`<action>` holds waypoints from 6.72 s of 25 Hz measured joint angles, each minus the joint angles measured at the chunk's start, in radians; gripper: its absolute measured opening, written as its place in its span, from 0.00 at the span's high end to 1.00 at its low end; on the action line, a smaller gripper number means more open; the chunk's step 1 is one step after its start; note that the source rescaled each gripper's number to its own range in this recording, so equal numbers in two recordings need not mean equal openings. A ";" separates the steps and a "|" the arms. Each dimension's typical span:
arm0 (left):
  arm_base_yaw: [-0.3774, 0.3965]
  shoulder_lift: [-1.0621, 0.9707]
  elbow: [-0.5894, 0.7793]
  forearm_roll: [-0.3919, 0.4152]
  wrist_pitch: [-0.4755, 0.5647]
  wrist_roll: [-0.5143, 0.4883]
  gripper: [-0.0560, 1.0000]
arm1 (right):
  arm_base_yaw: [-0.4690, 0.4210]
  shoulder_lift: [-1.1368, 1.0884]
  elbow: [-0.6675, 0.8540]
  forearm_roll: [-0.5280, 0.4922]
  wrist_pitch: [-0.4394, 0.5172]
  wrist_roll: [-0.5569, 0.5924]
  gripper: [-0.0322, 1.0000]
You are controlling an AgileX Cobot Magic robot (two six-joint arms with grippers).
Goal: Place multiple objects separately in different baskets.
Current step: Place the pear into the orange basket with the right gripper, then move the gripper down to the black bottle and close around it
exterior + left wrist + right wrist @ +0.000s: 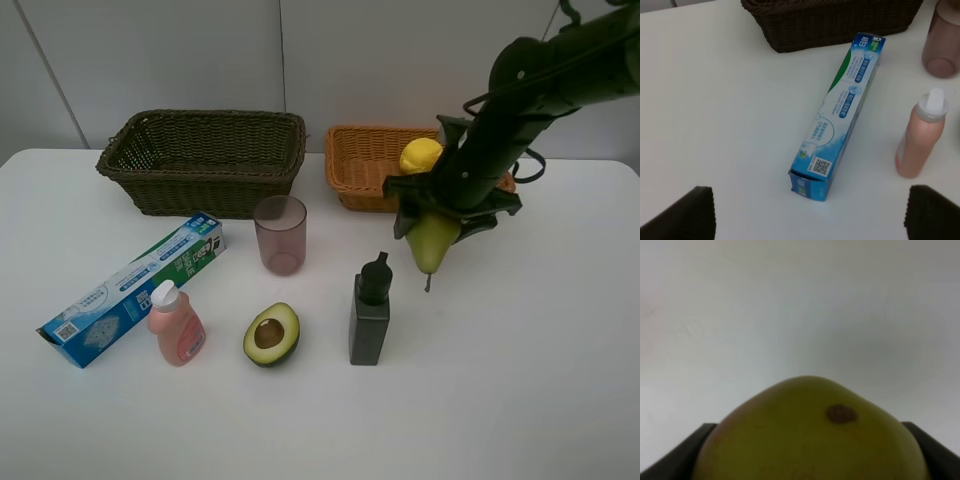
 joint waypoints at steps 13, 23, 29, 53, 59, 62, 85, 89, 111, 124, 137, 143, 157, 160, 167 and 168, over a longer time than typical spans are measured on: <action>0.000 0.000 0.000 0.000 0.000 0.000 0.00 | 0.000 -0.017 -0.274 -0.101 0.022 -0.004 0.44; 0.000 0.000 0.000 0.000 0.000 0.000 0.00 | -0.036 0.076 -0.365 -0.160 -0.155 -0.004 0.44; 0.000 0.000 0.000 0.000 0.000 0.000 0.00 | -0.074 0.143 -0.365 -0.171 -0.271 -0.004 0.44; 0.000 0.000 0.000 0.000 0.000 0.000 0.00 | -0.133 0.242 -0.365 -0.208 -0.380 -0.004 0.44; 0.000 0.000 0.000 0.000 0.000 0.000 0.00 | -0.135 0.274 -0.365 -0.207 -0.382 -0.004 0.44; 0.000 0.000 0.000 0.000 0.000 0.000 0.00 | -0.135 0.281 -0.365 -0.207 -0.390 -0.002 0.44; 0.000 0.000 0.000 0.000 0.000 0.000 0.00 | -0.173 0.281 -0.366 -0.220 -0.397 0.004 0.00; 0.000 0.000 0.000 0.000 0.000 0.000 0.00 | -0.173 0.274 -0.366 -0.209 -0.386 0.004 0.00; 0.000 0.000 0.000 0.000 0.000 0.000 0.00 | -0.131 0.076 -0.367 -0.168 -0.066 -0.004 0.00; 0.000 0.000 0.000 0.000 0.000 0.000 0.00 | -0.058 -0.198 -0.039 -0.156 -0.057 0.079 0.00; 0.000 0.000 0.000 0.000 0.000 0.000 0.00 | 0.140 -0.403 0.183 -0.154 -0.016 0.182 0.00; 0.000 0.000 0.000 0.000 0.000 0.000 0.00 | 0.270 -0.403 0.183 -0.174 0.018 0.277 0.00; 0.000 0.000 0.000 0.000 0.000 0.000 0.00 | 0.360 -0.254 0.183 -0.180 -0.002 0.335 0.00; 0.000 0.000 0.000 0.000 0.000 0.000 0.00 | 0.360 -0.201 0.183 -0.170 -0.013 0.337 0.00; 0.000 0.000 0.000 0.000 0.000 0.000 0.00 | 0.360 -0.116 0.183 -0.155 -0.032 0.337 0.00; 0.000 0.000 0.000 0.000 0.000 0.000 0.00 | 0.360 -0.110 0.183 -0.154 -0.032 0.339 0.00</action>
